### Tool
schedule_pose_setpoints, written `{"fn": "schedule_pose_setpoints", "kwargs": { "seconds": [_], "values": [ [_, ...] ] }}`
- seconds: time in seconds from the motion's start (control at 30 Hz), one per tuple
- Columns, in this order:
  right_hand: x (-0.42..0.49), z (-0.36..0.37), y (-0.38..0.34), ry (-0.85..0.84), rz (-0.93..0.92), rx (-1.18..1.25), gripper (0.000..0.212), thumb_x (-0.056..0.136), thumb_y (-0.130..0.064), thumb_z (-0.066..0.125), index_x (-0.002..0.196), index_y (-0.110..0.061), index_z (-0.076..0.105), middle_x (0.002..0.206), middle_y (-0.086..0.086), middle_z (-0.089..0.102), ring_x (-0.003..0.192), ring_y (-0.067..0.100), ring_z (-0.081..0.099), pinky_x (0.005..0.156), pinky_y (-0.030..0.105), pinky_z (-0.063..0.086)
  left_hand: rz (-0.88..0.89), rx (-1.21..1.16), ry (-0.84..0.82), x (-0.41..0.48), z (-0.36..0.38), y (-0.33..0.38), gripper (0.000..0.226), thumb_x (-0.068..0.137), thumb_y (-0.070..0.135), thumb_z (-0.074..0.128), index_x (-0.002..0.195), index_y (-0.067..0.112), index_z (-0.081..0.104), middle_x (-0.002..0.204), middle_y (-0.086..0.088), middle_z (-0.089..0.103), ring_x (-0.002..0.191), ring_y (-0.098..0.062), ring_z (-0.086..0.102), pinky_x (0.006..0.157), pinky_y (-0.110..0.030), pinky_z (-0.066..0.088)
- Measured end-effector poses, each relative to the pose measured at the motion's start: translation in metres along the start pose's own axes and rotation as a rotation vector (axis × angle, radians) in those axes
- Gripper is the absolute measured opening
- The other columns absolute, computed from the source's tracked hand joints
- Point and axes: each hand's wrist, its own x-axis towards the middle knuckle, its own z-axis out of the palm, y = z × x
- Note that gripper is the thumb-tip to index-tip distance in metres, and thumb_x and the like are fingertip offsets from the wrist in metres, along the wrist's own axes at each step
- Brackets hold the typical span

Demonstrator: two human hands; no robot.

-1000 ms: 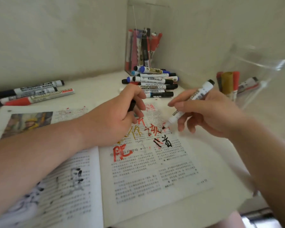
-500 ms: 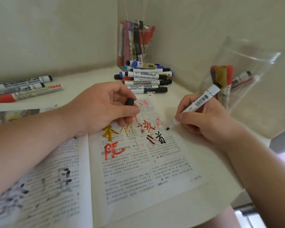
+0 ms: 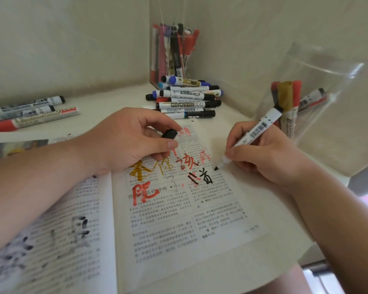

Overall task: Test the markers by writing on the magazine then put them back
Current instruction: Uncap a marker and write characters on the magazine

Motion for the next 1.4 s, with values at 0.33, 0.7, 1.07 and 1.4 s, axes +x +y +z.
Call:
{"fn": "schedule_pose_setpoints", "kwargs": {
  "seconds": [0.33,0.7,1.07,1.4],
  "values": [
    [0.001,-0.001,0.002,-0.035,-0.001,-0.021,0.020,0.072,-0.011,0.072,0.073,0.001,0.056,0.052,0.006,0.046,0.045,0.013,0.038,0.042,0.021,0.029,0.003,0.082,-0.029,0.000,-0.004,-0.003,0.041,0.082,0.004,0.080,0.107,0.036,0.075,0.095,-0.013,0.078,0.098,-0.036,0.073,0.100,-0.052,0.053],
    [0.003,0.000,0.005,0.043,-0.027,-0.053,0.022,0.071,-0.012,0.072,0.070,-0.001,0.053,0.054,0.007,0.046,0.046,0.012,0.038,0.043,0.020,0.030,0.034,-0.026,-0.023,0.001,0.000,-0.002,0.046,0.068,0.032,0.076,0.111,0.017,0.073,0.087,-0.013,0.076,0.082,-0.027,0.073,0.081,-0.038,0.058],
    [0.004,0.000,0.002,-0.012,-0.005,-0.044,0.016,0.066,-0.006,0.065,0.059,-0.013,0.053,0.060,0.014,0.039,0.045,0.010,0.034,0.042,0.017,0.028,0.063,-0.045,-0.065,0.002,-0.002,-0.007,0.037,0.083,-0.007,0.072,0.109,0.020,0.073,0.092,-0.013,0.075,0.077,-0.020,0.071,0.069,-0.025,0.060],
    [0.022,0.003,-0.020,0.063,-0.131,0.203,0.011,0.073,-0.002,0.073,0.074,-0.013,0.070,0.054,0.010,0.040,0.047,0.017,0.029,0.043,0.023,0.023,0.085,-0.162,-0.020,0.001,0.000,-0.004,0.052,0.074,0.015,0.077,0.123,0.023,0.062,0.101,-0.009,0.078,0.093,-0.025,0.075,0.085,-0.037,0.057]
  ]
}}
